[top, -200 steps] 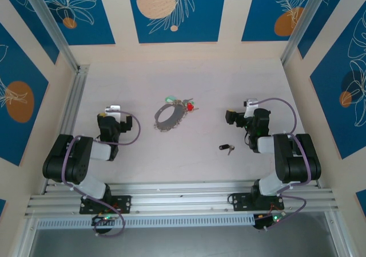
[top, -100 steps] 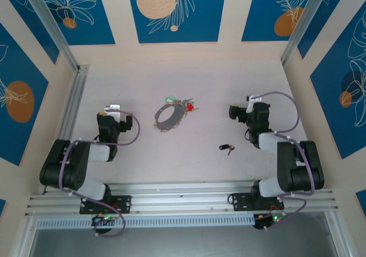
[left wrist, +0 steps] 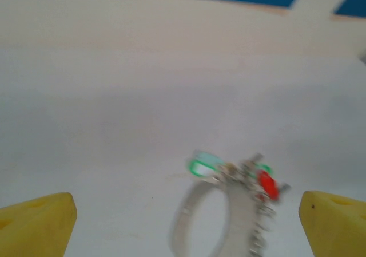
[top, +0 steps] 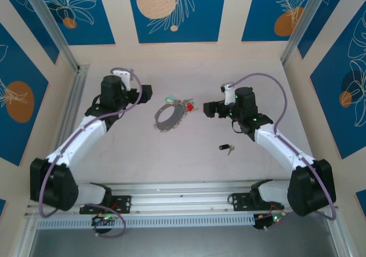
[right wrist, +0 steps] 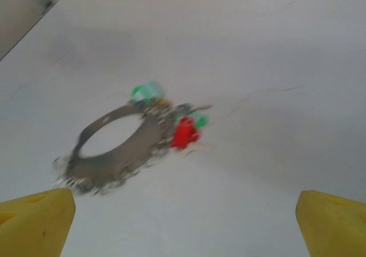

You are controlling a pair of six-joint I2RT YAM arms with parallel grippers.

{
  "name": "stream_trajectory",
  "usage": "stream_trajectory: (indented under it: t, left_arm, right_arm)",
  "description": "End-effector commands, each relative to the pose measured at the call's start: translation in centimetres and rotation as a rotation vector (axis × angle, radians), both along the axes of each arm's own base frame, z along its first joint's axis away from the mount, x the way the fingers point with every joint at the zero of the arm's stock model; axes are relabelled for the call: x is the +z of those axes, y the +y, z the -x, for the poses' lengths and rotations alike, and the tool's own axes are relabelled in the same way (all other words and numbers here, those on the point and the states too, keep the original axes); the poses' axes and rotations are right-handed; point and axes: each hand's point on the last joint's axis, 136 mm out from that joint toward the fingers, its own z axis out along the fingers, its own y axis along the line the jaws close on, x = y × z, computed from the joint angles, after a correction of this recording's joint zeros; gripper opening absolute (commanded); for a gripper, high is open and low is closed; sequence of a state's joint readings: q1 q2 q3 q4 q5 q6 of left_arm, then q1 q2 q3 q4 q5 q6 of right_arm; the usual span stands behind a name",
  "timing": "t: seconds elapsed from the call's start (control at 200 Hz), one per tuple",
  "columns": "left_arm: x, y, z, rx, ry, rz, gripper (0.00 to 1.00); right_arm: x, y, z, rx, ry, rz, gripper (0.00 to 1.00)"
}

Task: Put the keys on the keyring

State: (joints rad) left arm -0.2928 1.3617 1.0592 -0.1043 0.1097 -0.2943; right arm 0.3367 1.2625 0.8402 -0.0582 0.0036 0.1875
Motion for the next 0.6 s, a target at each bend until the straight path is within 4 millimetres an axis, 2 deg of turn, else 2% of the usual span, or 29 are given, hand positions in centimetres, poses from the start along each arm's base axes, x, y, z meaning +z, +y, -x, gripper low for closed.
stream_trajectory:
  t: [0.0, 0.07, 0.14, 0.235, 0.34, 0.45, 0.595]
  left_arm:
    - [-5.6, -4.5, 2.5, -0.191, 0.331, 0.145, 1.00]
    - [-7.1, -5.4, 1.6, -0.214, 0.389, 0.156, 1.00]
    - [-8.8, -6.1, 0.7, -0.226, 0.435, 0.141, 1.00]
    - [-10.5, -6.7, -0.5, -0.219, 0.464, 0.073, 1.00]
    - [-12.1, -7.3, -1.8, -0.206, 0.489, -0.027, 1.00]
    - [-14.7, -6.5, -3.0, -0.153, 0.522, -0.221, 1.00]
    - [-17.2, -5.0, -4.0, -0.072, 0.554, -0.326, 0.90]
  right_arm:
    - [-1.4, 4.0, 2.1, 0.230, 0.105, -0.085, 0.99]
    - [-1.7, 5.6, 1.5, 0.310, 0.113, -0.120, 0.99]
    - [-2.3, 6.7, 0.5, 0.357, 0.155, -0.134, 0.93]
    - [-3.2, 7.7, -0.6, 0.373, 0.193, -0.155, 0.86]
    - [-4.4, 8.1, -0.9, 0.365, 0.221, -0.174, 0.81]
    - [-5.6, 8.0, -0.7, 0.347, 0.248, -0.161, 0.80]
    - [-6.1, 8.0, -0.1, 0.348, 0.246, -0.131, 0.81]
